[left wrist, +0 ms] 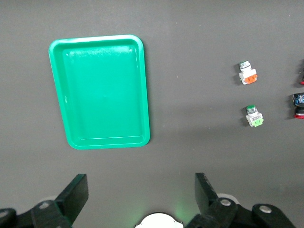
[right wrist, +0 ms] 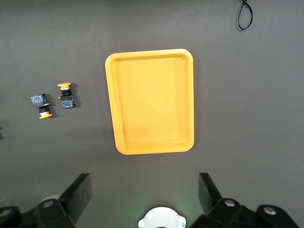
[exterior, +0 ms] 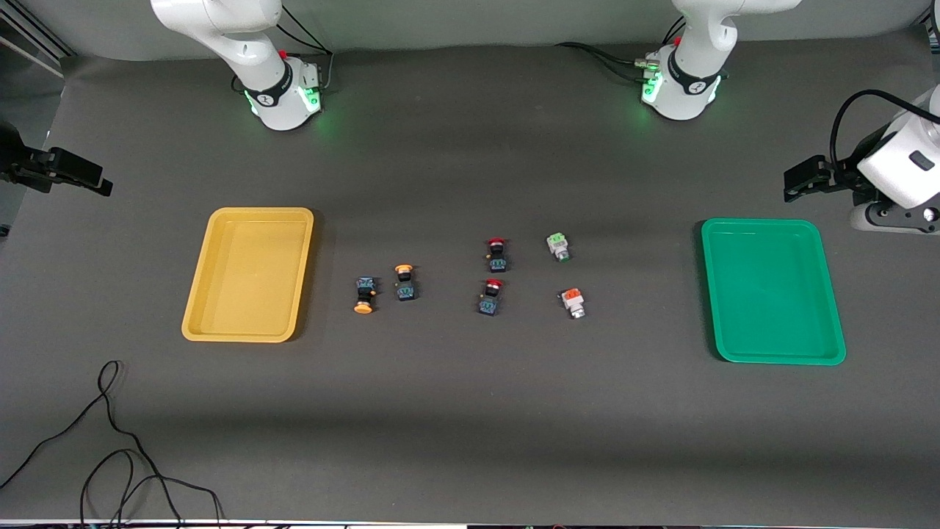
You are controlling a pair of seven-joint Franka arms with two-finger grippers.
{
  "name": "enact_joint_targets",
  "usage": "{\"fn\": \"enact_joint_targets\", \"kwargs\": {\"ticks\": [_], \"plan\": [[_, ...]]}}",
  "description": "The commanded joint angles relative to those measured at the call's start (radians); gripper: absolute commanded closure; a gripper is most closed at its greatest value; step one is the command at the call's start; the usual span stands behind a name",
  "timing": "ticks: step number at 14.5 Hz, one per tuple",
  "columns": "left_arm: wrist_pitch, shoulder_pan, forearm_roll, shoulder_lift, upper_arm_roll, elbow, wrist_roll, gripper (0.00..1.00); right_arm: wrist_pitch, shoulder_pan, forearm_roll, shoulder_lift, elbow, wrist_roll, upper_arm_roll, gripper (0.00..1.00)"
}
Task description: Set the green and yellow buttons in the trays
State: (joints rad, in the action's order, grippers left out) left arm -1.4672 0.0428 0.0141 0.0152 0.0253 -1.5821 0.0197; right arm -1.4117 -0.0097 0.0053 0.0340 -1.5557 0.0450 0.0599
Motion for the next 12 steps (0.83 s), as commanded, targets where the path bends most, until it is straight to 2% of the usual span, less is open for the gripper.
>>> {"fn": "enact_joint_targets", "kwargs": {"ticks": [1, 9, 12], "plan": [[-0.004, 0.009, -0.005, 0.002, -0.007, 0.008, 0.008, 0.00, -0.019, 0.004, 0.016, 0.020, -0.010, 0.018, 0.001, 0.00], [-0.012, 0.006, -0.020, 0.002, -0.007, 0.007, 0.006, 0.00, -0.019, 0.004, 0.015, 0.012, -0.033, 0.015, 0.000, 0.00], [-0.008, 0.005, -0.026, 0.000, -0.007, -0.001, -0.007, 0.00, -0.021, 0.004, 0.002, 0.014, -0.064, -0.127, 0.000, 0.00]]}}
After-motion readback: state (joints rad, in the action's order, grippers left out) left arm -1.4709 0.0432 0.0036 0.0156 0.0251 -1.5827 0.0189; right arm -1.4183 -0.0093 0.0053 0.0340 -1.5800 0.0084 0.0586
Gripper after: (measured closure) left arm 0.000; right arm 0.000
